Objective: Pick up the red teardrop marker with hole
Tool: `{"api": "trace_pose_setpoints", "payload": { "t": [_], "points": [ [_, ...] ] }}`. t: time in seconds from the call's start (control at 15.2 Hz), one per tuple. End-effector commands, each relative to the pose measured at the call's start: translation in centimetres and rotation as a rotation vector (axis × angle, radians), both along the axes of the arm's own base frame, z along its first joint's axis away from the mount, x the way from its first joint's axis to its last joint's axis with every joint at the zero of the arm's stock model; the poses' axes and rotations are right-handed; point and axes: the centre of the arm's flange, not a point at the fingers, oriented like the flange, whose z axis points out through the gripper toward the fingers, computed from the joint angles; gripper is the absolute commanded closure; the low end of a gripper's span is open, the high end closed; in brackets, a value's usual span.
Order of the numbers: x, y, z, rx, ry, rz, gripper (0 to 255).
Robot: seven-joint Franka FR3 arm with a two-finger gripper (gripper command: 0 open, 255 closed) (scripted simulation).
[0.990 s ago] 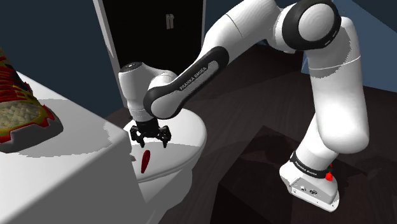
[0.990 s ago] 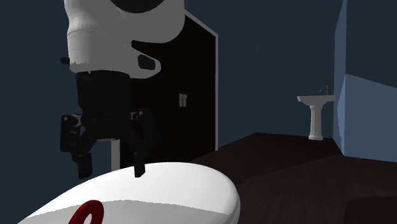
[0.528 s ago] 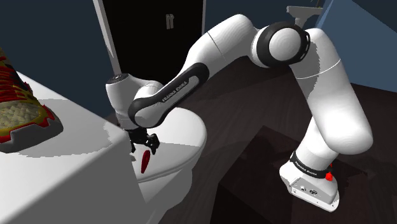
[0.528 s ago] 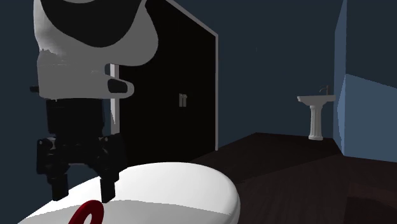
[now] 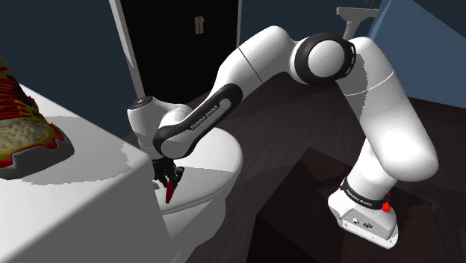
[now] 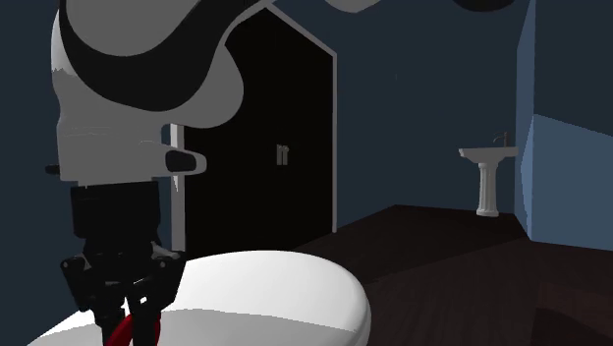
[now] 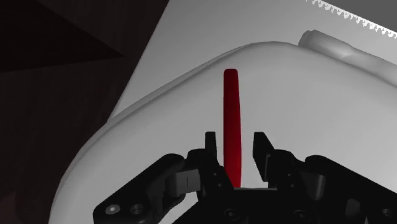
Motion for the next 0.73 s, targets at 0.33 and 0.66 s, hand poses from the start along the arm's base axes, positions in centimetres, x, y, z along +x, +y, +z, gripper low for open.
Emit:
{"api": "trace_pose_setpoints", "payload": {
  "t": [0.33,0.66],
  "points": [
    [0.0,0.0,0.0,0.000,0.000,0.000,255],
    [0.0,0.0,1.5,0.000,0.000,0.000,255]
  ]
}}
